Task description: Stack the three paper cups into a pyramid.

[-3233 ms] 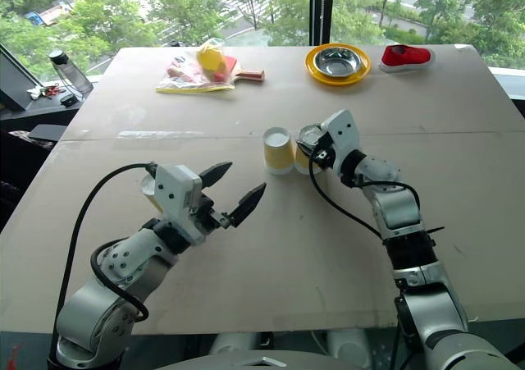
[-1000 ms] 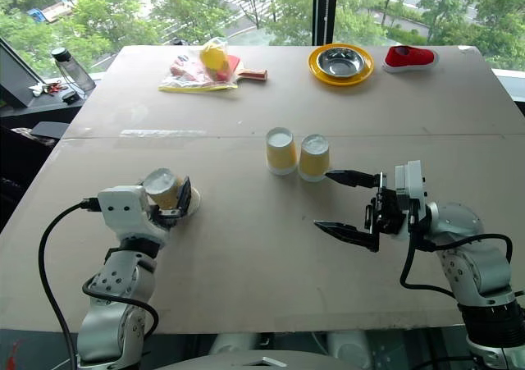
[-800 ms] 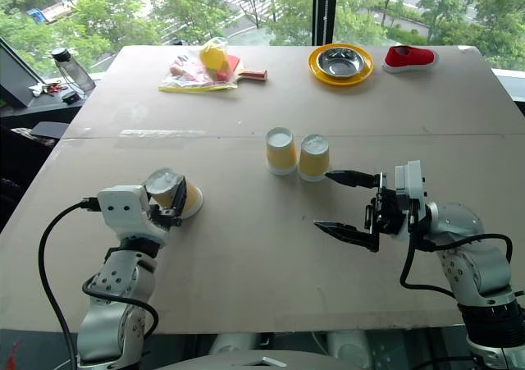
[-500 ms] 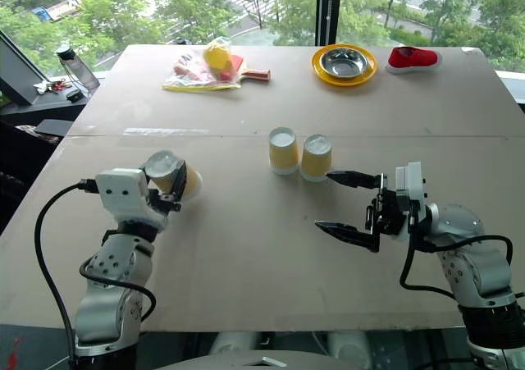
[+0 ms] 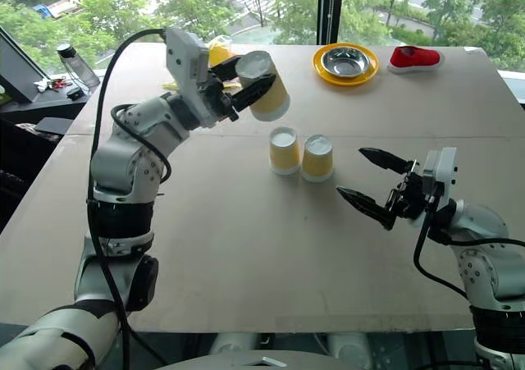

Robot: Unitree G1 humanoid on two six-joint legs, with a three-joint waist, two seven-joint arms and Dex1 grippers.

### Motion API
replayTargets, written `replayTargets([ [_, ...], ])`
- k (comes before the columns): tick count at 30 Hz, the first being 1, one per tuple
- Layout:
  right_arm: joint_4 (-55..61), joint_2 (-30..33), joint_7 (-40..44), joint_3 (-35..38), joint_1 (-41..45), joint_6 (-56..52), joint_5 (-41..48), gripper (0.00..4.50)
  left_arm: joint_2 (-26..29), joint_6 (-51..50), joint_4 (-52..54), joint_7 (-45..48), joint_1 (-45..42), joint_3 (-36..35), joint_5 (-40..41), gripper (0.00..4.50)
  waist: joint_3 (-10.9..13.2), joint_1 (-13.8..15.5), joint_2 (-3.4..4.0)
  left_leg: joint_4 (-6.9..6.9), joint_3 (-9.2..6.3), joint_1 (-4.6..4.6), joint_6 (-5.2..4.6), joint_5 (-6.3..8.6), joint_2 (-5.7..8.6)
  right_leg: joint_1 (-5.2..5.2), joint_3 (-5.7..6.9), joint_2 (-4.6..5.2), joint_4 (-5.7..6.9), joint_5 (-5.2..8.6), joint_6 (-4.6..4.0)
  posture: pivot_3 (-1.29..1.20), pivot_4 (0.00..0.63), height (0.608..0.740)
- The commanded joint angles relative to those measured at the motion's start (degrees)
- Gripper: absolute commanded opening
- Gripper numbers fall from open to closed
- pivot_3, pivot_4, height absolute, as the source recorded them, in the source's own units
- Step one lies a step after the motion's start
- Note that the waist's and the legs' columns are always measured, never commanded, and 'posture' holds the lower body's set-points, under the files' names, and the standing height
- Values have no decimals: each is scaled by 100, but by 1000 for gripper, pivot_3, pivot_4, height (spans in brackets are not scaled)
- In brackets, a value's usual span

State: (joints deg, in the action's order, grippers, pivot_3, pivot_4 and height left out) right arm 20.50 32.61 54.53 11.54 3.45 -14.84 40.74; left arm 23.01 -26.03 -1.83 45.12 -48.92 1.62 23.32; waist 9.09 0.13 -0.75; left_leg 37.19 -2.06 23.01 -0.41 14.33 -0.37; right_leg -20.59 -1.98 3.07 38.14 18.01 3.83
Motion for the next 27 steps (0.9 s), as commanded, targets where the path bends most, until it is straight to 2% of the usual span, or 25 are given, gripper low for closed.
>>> replayTargets([
  [1, 357, -25, -253, 177, -135, 107, -66, 4500, -56, 194, -296, 502, -230, 227, -8, 2451, 0, -49, 1, 0, 0, 0, 0, 0, 0, 0, -1, 0, 0, 0, 0, 0, 150, 740],
  [10, 664, -184, -1268, 256, -250, -60, -267, 4500, -319, 587, -856, 668, -512, 435, -342, 2451, 1, -87, 0, 3, 1, 0, -1, 0, -2, -2, -4, -1, 8, 0, 0, 0, 150, 740],
  [27, 473, -164, -1194, 339, -243, 87, -290, 4500, -261, 591, -1098, 644, -418, 506, -644, 2451, 1, -87, 0, 4, 1, 0, -1, 0, -1, -3, -5, -1, 9, 0, 0, 0, 150, 740],
])
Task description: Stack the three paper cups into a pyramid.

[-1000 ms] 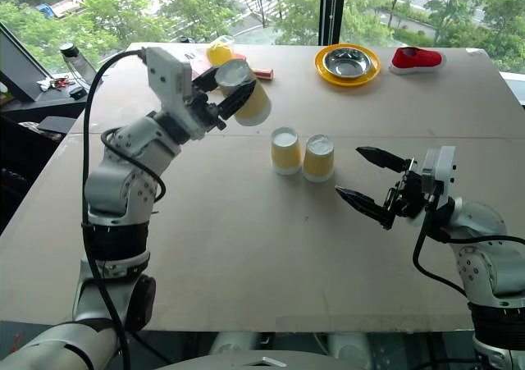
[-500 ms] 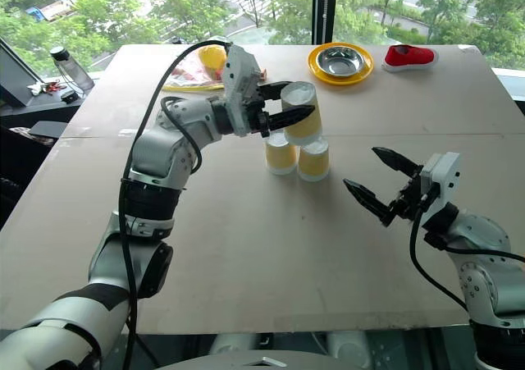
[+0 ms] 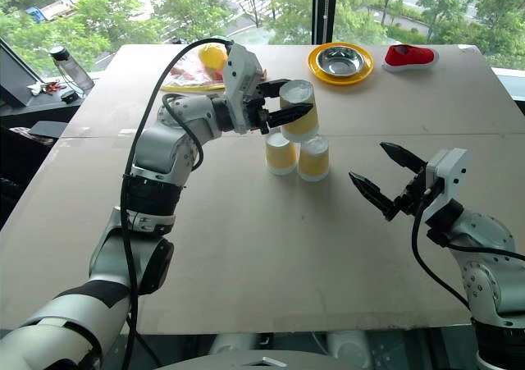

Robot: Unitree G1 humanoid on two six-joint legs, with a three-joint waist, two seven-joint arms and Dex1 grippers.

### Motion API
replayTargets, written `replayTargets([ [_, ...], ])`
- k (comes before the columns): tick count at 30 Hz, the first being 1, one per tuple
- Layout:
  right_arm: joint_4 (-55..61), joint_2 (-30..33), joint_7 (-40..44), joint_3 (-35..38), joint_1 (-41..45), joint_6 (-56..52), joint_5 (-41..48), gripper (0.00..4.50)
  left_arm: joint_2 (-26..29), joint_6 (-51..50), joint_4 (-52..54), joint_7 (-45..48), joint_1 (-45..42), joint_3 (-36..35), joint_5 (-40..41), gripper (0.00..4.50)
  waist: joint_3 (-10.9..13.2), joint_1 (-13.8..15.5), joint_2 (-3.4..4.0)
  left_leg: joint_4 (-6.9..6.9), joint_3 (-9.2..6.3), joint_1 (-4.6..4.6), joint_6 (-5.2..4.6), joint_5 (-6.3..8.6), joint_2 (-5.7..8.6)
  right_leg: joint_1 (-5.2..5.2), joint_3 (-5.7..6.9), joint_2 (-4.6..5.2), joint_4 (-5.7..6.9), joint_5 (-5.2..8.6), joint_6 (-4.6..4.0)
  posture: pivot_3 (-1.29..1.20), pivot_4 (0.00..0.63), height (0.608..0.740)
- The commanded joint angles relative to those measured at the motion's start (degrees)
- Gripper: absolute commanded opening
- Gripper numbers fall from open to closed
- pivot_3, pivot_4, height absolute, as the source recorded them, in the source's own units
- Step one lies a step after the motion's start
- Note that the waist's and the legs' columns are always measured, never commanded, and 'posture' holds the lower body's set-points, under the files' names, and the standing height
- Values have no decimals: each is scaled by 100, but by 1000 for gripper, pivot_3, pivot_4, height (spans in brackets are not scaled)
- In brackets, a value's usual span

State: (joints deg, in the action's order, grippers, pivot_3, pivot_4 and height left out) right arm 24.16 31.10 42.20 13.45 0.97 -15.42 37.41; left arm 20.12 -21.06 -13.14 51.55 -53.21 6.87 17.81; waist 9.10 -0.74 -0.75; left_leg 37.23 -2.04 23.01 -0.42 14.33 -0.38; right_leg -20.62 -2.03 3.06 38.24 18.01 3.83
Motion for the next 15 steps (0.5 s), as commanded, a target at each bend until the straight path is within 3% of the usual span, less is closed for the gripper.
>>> replayTargets([
  [1, 106, -15, 43, 147, 5, 154, 43, 4500, 35, 111, 8, 2, 28, 0, -134, 2451, 0, 0, 0, 0, 0, 0, 0, 0, 0, 0, 0, 0, 0, 0, 0, 0, 150, 740],
  [15, 130, -20, 93, 126, -72, 210, 27, 4500, -85, 261, -215, -12, 93, 11, -331, 2451, 0, 0, 0, 4, 1, -2, 0, 0, 0, -1, -1, 0, 9, 0, 0, 0, 150, 740],
])
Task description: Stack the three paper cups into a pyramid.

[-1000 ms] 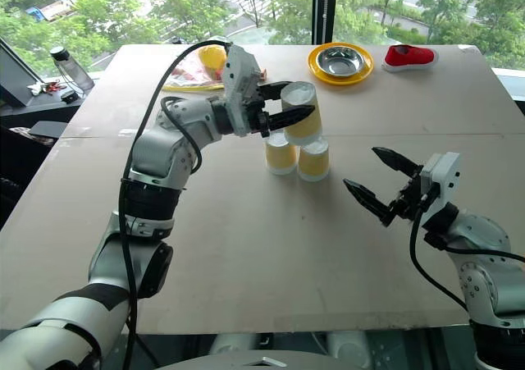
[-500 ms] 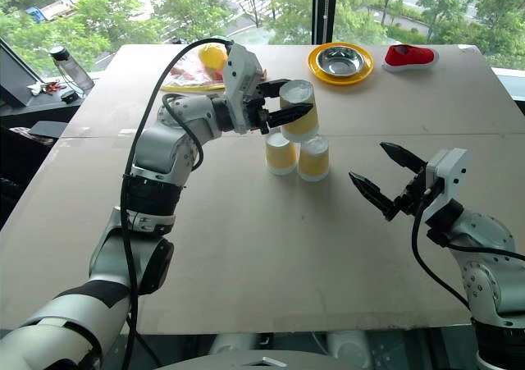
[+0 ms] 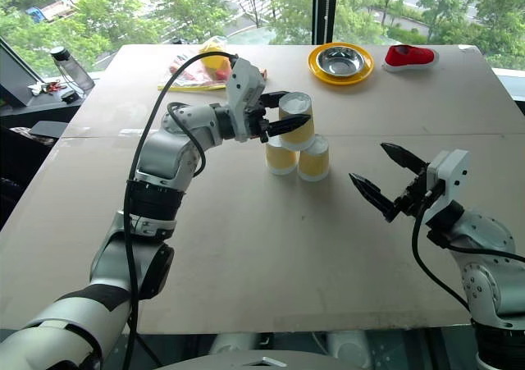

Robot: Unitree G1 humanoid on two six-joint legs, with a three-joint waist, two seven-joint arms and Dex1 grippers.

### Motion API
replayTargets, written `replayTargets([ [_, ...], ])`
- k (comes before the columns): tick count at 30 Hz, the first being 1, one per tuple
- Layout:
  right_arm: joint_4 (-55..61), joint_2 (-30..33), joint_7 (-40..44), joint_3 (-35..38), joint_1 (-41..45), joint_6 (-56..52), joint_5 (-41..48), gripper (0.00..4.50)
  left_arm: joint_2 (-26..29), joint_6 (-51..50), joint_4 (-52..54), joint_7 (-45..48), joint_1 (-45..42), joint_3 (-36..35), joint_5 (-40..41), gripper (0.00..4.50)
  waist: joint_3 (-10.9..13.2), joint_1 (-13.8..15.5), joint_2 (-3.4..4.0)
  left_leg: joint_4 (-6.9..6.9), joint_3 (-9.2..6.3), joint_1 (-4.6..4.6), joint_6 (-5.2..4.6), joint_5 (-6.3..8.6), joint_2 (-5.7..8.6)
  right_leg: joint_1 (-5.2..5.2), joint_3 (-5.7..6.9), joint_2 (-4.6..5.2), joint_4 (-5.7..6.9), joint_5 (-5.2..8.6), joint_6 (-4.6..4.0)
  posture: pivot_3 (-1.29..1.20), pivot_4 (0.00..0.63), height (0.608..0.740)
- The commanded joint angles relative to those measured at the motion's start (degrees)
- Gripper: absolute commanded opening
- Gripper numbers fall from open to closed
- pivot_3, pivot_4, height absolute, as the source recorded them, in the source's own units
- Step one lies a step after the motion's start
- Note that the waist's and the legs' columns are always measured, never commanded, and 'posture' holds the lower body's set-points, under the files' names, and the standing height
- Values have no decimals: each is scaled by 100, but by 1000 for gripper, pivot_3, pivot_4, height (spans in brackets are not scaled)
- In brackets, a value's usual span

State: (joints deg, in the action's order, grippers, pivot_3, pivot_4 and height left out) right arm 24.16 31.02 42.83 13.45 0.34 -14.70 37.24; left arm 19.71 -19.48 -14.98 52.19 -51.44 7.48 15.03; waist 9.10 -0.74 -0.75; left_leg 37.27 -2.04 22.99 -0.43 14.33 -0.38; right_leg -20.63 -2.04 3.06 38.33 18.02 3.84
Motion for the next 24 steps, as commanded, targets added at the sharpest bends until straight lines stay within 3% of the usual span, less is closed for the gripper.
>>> replayTargets([
  [1, 123, -15, 44, 135, -13, 145, 50, 4500, -73, 97, -33, -90, -81, -79, -31, 2951, 0, 2, 0, 1, 0, -1, 0, 0, 0, 0, 0, 0, 2, 0, 0, 0, 150, 740],
  [4, 89, -25, 102, 159, -38, 183, 57, 4500, -149, 161, -42, -83, -99, -183, 59, 4374, 0, 2, 0, 5, 0, -2, -19, 11, 0, 0, -1, 0, 9, 0, 0, 0, 150, 740],
  [12, -170, 9, 427, 246, -111, 338, 135, 4500, -115, 91, 517, -167, -194, -673, 507, 4374, 0, 0, 0, 6, 0, -2, -19, 11, 0, -1, -1, 0, 11, 0, 0, 0, 150, 740],
  [15, -377, 131, 797, 162, -232, 482, -5, 4500, -179, -173, 1425, 15, 11, -1179, 1483, 4374, 1, 0, 0, 6, 0, -2, -19, 11, -1, 0, -1, 1, 10, 0, 0, 0, 150, 740],
  [18, -682, 209, 1191, 40, -389, 784, -261, 4500, 90, -611, 2339, 86, 694, -1346, 1963, 4374, -5, -25, 7, 3, 5, 1, 1, 0, -16, -6, -8, 3, 7, 1, 1, 0, 150, 740],
  [24, -1504, 194, 1720, 2, -588, 1434, -603, 4500, 935, -1377, 3989, -247, 2869, -1780, 2513, 4374, -7, -36, 17, -1, 10, -24, -21, 12, -25, -1, -26, -4, 28, 2, 0, 0, 150, 740],
])
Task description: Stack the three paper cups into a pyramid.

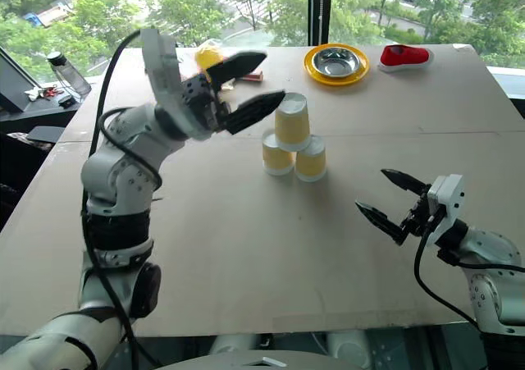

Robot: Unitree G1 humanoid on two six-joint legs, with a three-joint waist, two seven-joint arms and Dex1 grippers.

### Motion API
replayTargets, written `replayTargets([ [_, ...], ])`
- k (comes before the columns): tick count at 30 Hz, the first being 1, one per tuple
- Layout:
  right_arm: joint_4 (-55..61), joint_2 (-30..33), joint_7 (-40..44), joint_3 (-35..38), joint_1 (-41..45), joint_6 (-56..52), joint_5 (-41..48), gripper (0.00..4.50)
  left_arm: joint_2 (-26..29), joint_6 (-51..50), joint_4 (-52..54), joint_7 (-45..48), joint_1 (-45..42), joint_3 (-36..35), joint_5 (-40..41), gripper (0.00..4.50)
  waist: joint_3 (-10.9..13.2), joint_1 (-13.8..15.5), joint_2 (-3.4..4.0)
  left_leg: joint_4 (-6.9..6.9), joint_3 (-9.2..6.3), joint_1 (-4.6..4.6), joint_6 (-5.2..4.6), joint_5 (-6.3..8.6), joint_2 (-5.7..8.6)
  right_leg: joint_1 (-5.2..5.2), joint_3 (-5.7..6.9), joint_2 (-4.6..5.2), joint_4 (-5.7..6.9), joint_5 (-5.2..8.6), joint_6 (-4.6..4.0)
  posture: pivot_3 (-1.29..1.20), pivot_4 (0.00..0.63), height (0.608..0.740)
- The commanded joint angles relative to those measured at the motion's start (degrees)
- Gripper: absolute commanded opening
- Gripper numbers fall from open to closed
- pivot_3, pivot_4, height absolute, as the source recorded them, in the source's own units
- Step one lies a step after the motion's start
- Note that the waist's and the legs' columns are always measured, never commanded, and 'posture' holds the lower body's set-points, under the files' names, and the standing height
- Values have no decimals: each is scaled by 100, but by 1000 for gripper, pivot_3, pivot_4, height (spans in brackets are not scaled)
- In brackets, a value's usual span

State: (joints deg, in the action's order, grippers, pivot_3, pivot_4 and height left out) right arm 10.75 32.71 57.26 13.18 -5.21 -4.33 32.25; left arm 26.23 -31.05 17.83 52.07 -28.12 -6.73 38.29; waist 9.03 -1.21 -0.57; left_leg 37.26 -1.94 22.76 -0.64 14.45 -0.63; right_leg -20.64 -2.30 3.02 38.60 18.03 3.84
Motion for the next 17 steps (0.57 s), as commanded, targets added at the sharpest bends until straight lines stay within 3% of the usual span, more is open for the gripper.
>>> replayTargets([
  [1, -289, -11, 333, 38, -83, 476, -116, 4500, 439, -272, 863, -300, 1029, -463, 109, 4374, -1, 15, 0, 6, 0, -1, -1, 0, 0, 2, -1, 0, 2, 0, 0, 0, 150, 740],
  [5, -913, -48, 635, 91, -175, 837, -160, 4500, 785, -63, 1258, -685, 2775, -638, -564, 4374, -3, 33, 2, 5, 8, -15, -2, 2, 1, 10, -10, 6, 2, 0, -1, 0, 150, 740],
  [9, -1765, -11, 889, 112, -59, 1316, -373, 4500, 608, 463, 1287, -1057, 3980, -519, -1159, 4374, -2, 67, -1, 4, 5, -15, -3, 2, 3, 21, -5, 14, -9, 0, -3, 0, 150, 740],
  [17, -2313, 27, 1040, 41, 278, 1600, -517, 4500, 314, 1429, 872, -1282, 4690, -176, -1901, 4374, -4, 58, 3, 2, 0, -27, -2, 3, 6, 35, -7, 21, -10, 0, -7, 0, 150, 740],
])
